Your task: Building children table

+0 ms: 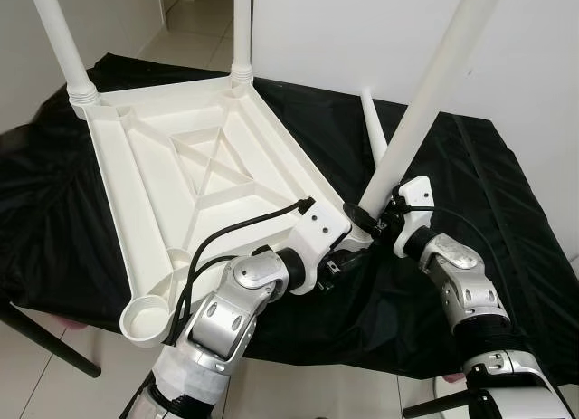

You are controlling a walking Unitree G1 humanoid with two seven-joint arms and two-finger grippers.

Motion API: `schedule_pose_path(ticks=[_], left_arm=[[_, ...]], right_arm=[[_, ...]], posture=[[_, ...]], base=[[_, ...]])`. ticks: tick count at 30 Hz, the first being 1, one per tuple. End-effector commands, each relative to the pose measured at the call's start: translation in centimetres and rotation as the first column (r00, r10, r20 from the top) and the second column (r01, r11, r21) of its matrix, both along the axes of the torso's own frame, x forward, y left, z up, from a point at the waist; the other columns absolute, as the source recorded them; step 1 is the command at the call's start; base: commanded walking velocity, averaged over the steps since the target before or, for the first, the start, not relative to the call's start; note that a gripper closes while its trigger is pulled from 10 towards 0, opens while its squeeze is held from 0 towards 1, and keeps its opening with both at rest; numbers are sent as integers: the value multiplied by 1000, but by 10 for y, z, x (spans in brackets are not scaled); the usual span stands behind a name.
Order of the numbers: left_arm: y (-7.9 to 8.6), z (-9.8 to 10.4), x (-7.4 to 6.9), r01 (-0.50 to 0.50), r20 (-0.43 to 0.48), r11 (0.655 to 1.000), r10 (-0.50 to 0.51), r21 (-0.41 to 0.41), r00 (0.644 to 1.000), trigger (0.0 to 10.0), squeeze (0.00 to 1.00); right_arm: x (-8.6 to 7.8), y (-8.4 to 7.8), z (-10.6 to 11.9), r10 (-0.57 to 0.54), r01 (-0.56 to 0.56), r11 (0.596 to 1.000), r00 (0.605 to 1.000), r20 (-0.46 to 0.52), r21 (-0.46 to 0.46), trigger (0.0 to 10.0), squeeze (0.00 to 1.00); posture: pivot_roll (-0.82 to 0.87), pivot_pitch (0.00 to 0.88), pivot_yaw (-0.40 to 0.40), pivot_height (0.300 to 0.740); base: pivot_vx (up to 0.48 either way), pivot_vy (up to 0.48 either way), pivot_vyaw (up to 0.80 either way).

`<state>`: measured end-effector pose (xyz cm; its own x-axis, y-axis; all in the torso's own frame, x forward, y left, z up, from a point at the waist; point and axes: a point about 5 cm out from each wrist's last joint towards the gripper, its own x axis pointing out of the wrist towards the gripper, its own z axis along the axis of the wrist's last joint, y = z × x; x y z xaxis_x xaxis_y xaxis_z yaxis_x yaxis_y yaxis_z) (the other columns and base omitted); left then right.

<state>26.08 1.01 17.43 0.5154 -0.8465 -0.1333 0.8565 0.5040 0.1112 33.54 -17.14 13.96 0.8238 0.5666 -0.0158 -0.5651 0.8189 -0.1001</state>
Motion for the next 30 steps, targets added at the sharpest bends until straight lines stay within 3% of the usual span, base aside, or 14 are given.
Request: schedule_pose_path(ticks=[1, 6, 11, 13, 15, 16, 19, 20, 22, 30], left_arm=[[-2, -3, -2, -5, -18, 1000, 5, 3, 1000, 10000, 0], [-4, -4, -5, 4, -24, 1000, -4, 0, 1000, 10000, 0], [-4, -4, -6, 8, -26, 1000, -8, -1, 1000, 10000, 0], [-6, -5, -7, 17, -27, 1000, -17, -1, 999, 10000, 0], [-7, -5, -8, 25, -28, 1000, -25, -1, 999, 10000, 0], [-7, -5, -8, 25, -28, 1000, -25, -1, 999, 10000, 0], [-9, -6, -9, 31, -27, 1000, -31, 0, 999, 10000, 0], [-9, -6, -9, 31, -27, 1000, -31, 0, 999, 10000, 0], [-9, -6, -9, 32, -26, 999, -32, -1, 999, 10000, 0], [-9, -6, -10, 31, -27, 1000, -31, 1, 999, 10000, 0]], right_arm=[[-5, 2, -19, -12, 11, 1000, 996, -88, -12, 10000, 0], [-6, 10, -13, -159, 162, 985, 985, -68, 51, 10000, 0], [-7, 13, -11, -215, 220, 973, 974, -70, 70, 10000, 0], [-11, 13, -11, -425, 432, 898, 901, -87, 88, 10000, 0], [-15, 13, -10, -559, 567, 819, 823, -97, 91, 10000, 0], [-15, 13, -10, -559, 567, 819, 823, -97, 91, 10000, 0], [-23, 11, -7, -689, 694, 715, 720, -86, 86, 10000, 0], [-23, 11, -7, -689, 694, 715, 720, -86, 86, 10000, 0], [-28, 11, -5, -740, 745, 659, 667, -92, 102, 10000, 0], [-32, 10, -3, -762, 770, 631, 638, -110, 92, 10000, 0]], posture=[[139, 47, -94, 740], [137, 47, -98, 740], [137, 47, -98, 740], [134, 38, -101, 740], [134, 34, -102, 740], [134, 34, -102, 740], [139, 25, -109, 740], [139, 25, -109, 740], [140, 22, -112, 740], [146, 10, -116, 740]], base=[[0, 0, 0], [0, 0, 0], [0, 0, 0], [0, 0, 0], [0, 0, 0], [0, 0, 0], [0, 0, 0], [0, 0, 0], [0, 0, 0], [0, 0, 0]])
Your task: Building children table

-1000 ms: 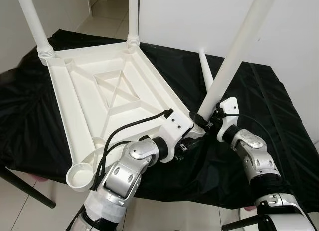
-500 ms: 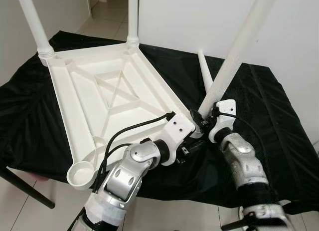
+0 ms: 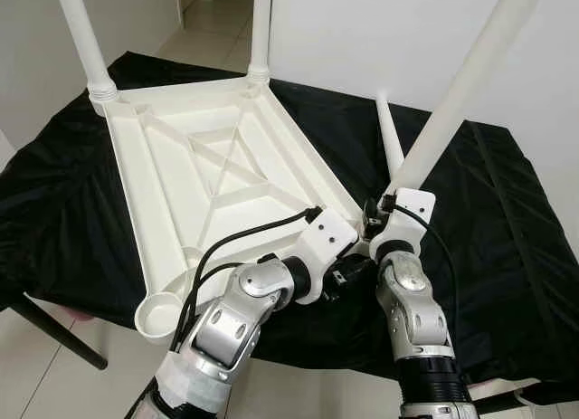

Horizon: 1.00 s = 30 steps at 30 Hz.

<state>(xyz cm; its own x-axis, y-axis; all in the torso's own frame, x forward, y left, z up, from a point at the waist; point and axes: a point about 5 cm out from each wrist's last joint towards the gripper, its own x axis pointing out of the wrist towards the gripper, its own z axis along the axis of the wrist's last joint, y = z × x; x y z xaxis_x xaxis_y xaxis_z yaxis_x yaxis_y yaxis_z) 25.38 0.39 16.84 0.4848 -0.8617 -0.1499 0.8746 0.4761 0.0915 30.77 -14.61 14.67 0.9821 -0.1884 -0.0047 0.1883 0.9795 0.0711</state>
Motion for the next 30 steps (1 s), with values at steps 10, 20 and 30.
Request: schedule_pose_path(ticks=[10, 20, 30], left_arm=[[-1, -1, -3, -3, -3, 1000, 3, 2, 1000, 10000, 0], [-2, -1, -2, 0, -2, 1000, 0, 4, 1000, 10000, 0], [-1, 0, -1, -10, -5, 1000, 10, 2, 1000, 10000, 0]], right_arm=[[-5, -15, -5, -60, 60, 998, 998, -9, -9, 10000, 1000], [10, -14, 1, 238, -238, 971, 970, 45, -1, 10000, 0], [24, -22, -6, 587, -585, 803, 809, -22, -117, 10000, 0]], posture=[[147, 4, -114, 740], [145, 10, -114, 740], [152, 22, -113, 740]], base=[[0, 0, 0], [0, 0, 0], [0, 0, 0]])
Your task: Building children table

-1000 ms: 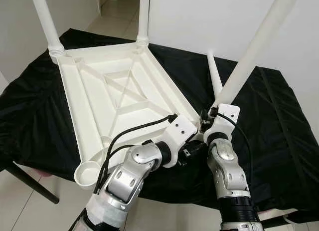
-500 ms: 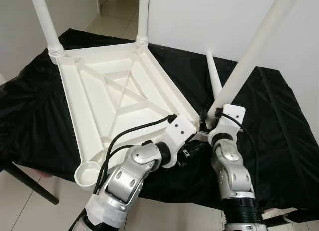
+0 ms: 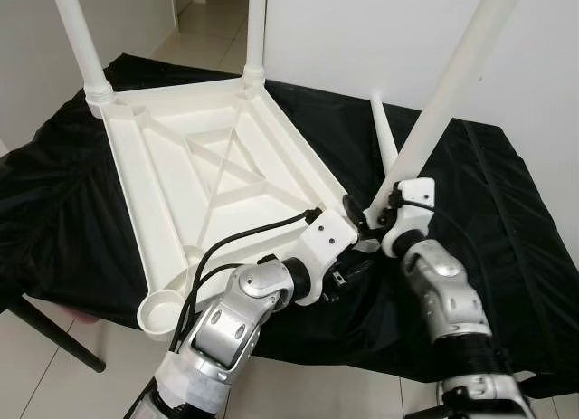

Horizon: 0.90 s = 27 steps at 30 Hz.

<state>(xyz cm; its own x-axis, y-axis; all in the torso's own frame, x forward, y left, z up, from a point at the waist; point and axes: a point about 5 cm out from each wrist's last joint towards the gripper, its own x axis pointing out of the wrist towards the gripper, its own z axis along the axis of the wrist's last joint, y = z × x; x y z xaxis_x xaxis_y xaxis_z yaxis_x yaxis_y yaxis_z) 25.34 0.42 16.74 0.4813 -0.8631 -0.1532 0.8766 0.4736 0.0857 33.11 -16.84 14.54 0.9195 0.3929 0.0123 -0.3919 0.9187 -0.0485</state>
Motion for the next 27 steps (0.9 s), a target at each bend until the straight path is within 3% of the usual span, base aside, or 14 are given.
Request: schedule_pose_path(ticks=[1, 6, 7, 8, 9, 20, 27], left_arm=[[-1, 1, -1, -13, 2, 1000, 13, 2, 1000, 10000, 0], [0, 2, 0, -19, 3, 1000, 19, 2, 1000, 10000, 0], [1, 2, 1, -22, 3, 1000, 22, 3, 1000, 10000, 0], [1, 2, 2, -24, 3, 1000, 24, 4, 1000, 10000, 0], [2, 2, 2, -25, 3, 1000, 25, 4, 1000, 10000, 0], [5, 1, 2, -30, -3, 999, 30, 12, 1000, 10000, 0], [5, 0, 1, -26, -5, 1000, 26, 15, 1000, 10000, 0]], right_arm=[[0, 0, -5, 35, -35, 999, 999, -15, -6, 10000, 0], [4, -3, -9, 137, -138, 988, 990, -28, -76, 10000, 0], [6, -5, -13, 157, -162, 981, 986, -51, -102, 5725, 0], [7, -7, -16, 168, -176, 977, 983, -69, -117, 5725, 0], [7, -9, -19, 182, -191, 975, 979, -88, -114, 0, 0], [5, -10, -32, 252, -264, 960, 960, -122, -94, 0, 0], [4, -4, -33, 241, -247, 968, 964, -115, -48, 0, 0]], posture=[[152, 22, -113, 740], [153, 25, -112, 740], [156, 30, -109, 740], [156, 30, -109, 740], [157, 31, -109, 740], [156, 40, -106, 740], [152, 46, -106, 740]], base=[[0, 0, 0], [0, 0, 0], [0, 0, 0], [0, 0, 0], [0, 0, 0], [0, 0, 0], [0, 0, 0]])
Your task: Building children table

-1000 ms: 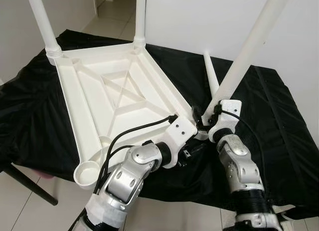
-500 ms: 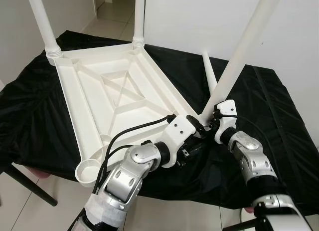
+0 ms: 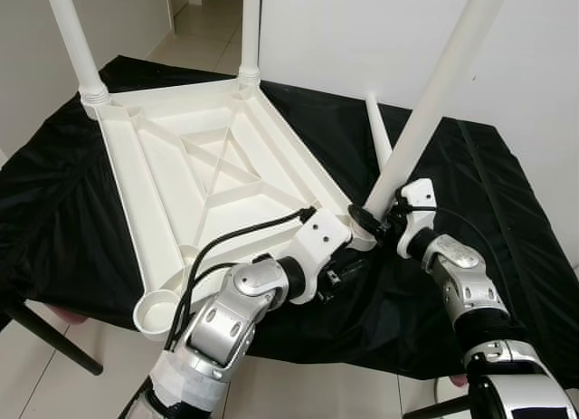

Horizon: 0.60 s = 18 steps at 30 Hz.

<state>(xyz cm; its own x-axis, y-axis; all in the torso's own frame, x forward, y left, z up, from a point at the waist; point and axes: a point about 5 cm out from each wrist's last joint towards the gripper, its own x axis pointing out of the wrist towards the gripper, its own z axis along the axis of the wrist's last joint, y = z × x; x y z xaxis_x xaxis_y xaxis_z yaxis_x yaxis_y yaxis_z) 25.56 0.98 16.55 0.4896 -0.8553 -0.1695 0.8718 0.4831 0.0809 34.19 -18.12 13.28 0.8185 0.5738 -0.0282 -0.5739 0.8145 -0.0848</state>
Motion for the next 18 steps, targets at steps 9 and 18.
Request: schedule_pose_path(ticks=[9, 18], left_arm=[[-1, -1, -3, -4, -1, 1000, 4, 8, 1000, 10000, 0], [-1, -1, -4, 4, -5, 1000, -4, 10, 1000, 10000, 0]], right_arm=[[-15, 23, -14, -86, 90, 995, 993, -76, 47, 0, 0], [-26, 31, -11, -398, 408, 908, 911, -107, 96, 0, 0]], posture=[[140, 53, -104, 740], [130, 56, -105, 740]], base=[[0, 0, 0], [0, 0, 0]])
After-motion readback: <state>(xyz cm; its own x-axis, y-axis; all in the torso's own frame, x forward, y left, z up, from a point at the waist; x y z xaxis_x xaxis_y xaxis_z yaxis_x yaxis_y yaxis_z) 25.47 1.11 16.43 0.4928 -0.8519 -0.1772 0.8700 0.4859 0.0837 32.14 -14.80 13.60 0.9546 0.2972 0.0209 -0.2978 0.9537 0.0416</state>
